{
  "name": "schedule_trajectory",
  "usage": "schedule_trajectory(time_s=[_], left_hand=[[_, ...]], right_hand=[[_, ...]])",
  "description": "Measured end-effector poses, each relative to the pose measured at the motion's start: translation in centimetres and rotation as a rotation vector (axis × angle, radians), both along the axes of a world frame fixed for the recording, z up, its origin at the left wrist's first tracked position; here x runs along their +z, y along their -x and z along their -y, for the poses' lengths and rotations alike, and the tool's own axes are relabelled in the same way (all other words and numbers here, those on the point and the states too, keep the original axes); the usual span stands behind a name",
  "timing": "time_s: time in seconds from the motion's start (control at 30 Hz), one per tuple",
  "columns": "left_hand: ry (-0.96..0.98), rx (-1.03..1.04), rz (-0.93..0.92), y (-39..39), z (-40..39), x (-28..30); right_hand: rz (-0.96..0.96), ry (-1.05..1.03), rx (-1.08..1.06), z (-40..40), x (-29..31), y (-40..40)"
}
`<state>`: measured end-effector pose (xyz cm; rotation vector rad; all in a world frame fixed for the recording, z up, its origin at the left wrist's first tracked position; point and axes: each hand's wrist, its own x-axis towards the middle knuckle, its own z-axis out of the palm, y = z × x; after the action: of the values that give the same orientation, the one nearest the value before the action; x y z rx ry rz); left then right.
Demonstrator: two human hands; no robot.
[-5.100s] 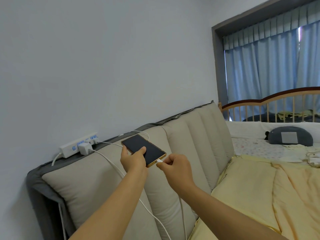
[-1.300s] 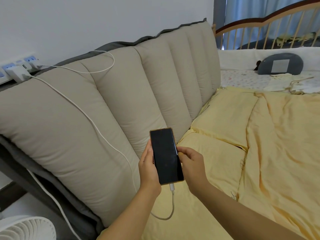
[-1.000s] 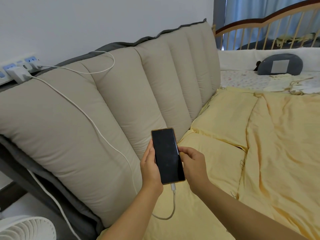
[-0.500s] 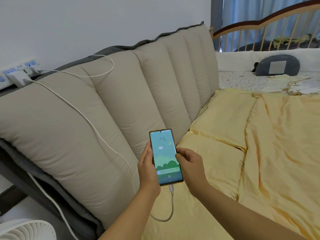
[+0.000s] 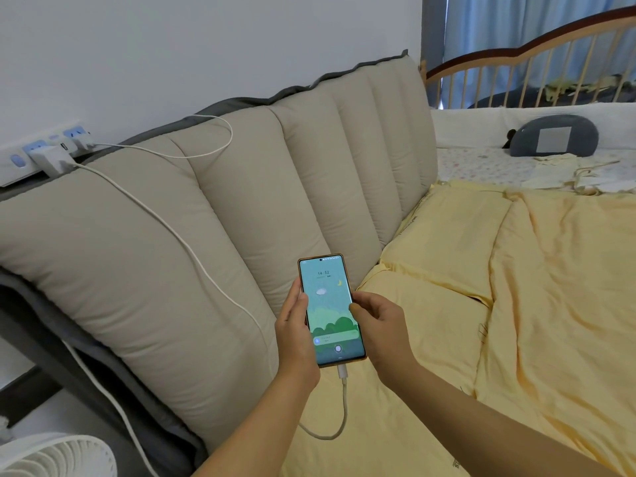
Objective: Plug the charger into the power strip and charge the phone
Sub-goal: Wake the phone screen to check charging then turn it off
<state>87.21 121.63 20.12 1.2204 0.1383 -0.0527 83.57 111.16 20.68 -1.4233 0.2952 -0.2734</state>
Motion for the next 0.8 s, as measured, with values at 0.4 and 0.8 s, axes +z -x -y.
schedule_trajectory(time_s=[0.4,0.8], left_hand=[[0.006,-0.016,0.026,0.47,0.21,0.29],[0.009,-0.019,0.012,0.49,-0.04,0.73]], right_hand=[[-0.03,-0.025,-0.054,-0.15,-0.14,-0.1],[0.025,0.004,-0.021,-0.27,0.11,0.15]])
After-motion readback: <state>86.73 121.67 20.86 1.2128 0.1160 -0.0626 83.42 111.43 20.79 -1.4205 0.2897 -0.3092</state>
